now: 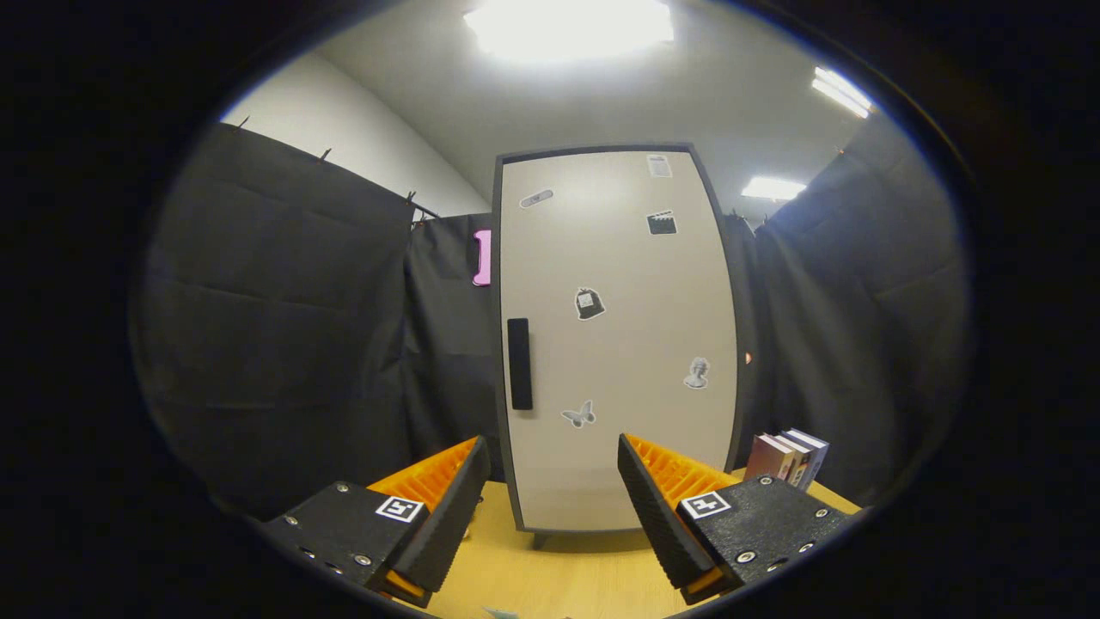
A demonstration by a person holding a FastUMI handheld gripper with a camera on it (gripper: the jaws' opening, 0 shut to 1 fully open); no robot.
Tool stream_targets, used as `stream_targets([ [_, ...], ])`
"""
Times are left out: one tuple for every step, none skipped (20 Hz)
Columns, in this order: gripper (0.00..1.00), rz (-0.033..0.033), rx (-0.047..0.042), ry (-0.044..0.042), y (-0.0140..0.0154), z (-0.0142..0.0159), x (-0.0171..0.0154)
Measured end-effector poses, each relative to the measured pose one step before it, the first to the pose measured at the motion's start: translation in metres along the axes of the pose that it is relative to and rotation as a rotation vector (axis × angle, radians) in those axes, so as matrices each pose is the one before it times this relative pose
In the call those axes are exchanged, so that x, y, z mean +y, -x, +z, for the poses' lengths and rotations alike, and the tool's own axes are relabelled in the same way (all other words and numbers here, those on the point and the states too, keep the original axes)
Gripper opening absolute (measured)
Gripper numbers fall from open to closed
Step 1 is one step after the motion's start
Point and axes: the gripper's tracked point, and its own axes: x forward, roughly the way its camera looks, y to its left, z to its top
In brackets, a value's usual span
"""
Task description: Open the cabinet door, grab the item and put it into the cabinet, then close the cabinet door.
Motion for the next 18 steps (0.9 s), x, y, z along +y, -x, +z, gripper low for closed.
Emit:
stream_targets([
  [0.93, 0.00779, 0.00223, 0.00300, -0.01345, 0.00300, 0.00229],
  [0.93, 0.00503, 0.00248, 0.00253, -0.01408, 0.00329, 0.00154],
  [0.93, 0.00642, 0.00388, 0.00213, -0.01271, 0.00135, 0.00307],
  [0.93, 0.00456, 0.00717, 0.00087, -0.01351, 0.00146, 0.00222],
  [0.93, 0.00554, 0.01076, 0.00029, -0.01330, -0.00117, 0.00303],
  [0.93, 0.00660, 0.01063, 0.00095, -0.01346, -0.00086, 0.00297],
  [0.93, 0.00420, 0.00609, 0.00247, -0.01460, -0.00032, 0.00265],
  [0.93, -0.00009, 0.00808, 0.00475, -0.01317, -0.00003, 0.00171],
  [0.93, -0.00369, 0.00454, 0.00373, -0.01240, -0.00055, 0.00063],
  [0.93, -0.00227, 0.00594, 0.00004, -0.01186, -0.00058, 0.00133],
  [0.93, 0.00170, 0.00281, -0.00204, -0.01170, 0.00061, 0.00191],
  [0.93, -0.00028, -0.00020, 0.00069, -0.01102, 0.00166, 0.00150],
  [0.93, -0.00808, 0.00167, 0.00784, -0.01160, 0.00090, 0.00013],
  [0.92, -0.01087, 0.01007, 0.00991, -0.01067, 0.00057, -0.00131],
  [0.91, -0.00406, 0.00590, 0.00808, -0.01001, 0.00019, 0.00078],
  [0.89, -0.00487, 0.00730, 0.00285, -0.00920, -0.00036, 0.00047],
  [0.87, -0.00153, 0.00585, -0.00356, -0.00813, 0.00030, 0.00060],
  [0.85, -0.00302, 0.00859, -0.00474, -0.00730, 0.00050, -0.00026],
])
